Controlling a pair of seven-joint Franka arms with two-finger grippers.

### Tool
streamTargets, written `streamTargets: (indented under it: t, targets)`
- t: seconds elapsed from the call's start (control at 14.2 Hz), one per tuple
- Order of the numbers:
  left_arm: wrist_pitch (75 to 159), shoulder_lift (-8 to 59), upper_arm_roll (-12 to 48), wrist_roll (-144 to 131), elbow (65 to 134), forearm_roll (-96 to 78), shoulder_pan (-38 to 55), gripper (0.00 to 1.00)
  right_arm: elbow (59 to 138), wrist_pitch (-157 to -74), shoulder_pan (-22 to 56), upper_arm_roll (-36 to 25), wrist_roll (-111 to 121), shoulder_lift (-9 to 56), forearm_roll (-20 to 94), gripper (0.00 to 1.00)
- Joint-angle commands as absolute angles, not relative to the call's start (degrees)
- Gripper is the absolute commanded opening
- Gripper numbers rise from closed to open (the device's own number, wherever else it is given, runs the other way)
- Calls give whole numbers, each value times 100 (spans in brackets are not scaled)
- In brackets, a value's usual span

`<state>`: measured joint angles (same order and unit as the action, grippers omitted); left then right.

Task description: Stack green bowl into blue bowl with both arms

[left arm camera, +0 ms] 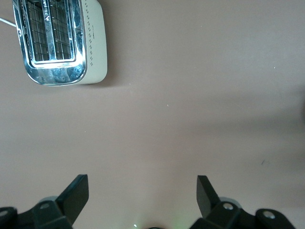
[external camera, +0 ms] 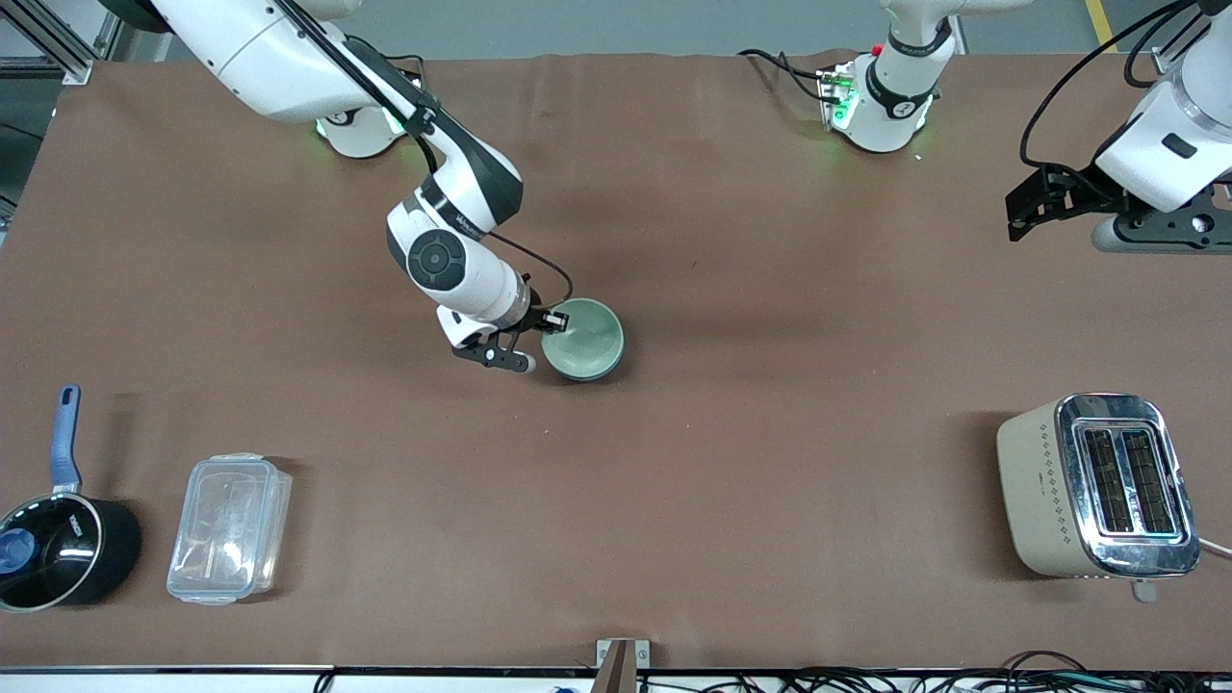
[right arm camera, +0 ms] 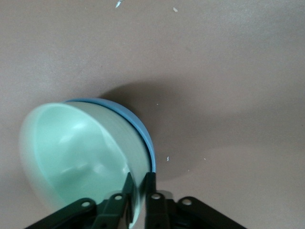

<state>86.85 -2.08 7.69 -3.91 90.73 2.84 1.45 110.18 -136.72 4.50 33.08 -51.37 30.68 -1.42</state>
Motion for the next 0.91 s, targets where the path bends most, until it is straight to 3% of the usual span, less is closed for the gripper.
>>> streamTargets:
  t: [0.0, 0.14, 0.35, 0.84]
  targets:
    - [8692, -176, 747, -281, 9027, 211, 184, 100, 10934, -13659, 387, 3384, -5370, 3085, -290, 78]
    - [8684, -176, 747, -264, 9000, 211, 158, 100, 10855, -13606, 282, 3480, -5344, 3015, -290, 88]
    - [8692, -158, 747, -237, 9000, 211, 176, 100, 10749, -13151, 167, 3393, -5273, 2384, -307, 99]
    - [8727, -176, 765, -281, 9026, 141, 167, 100, 10652, -11788, 132, 1954, -3765, 547, -334, 100]
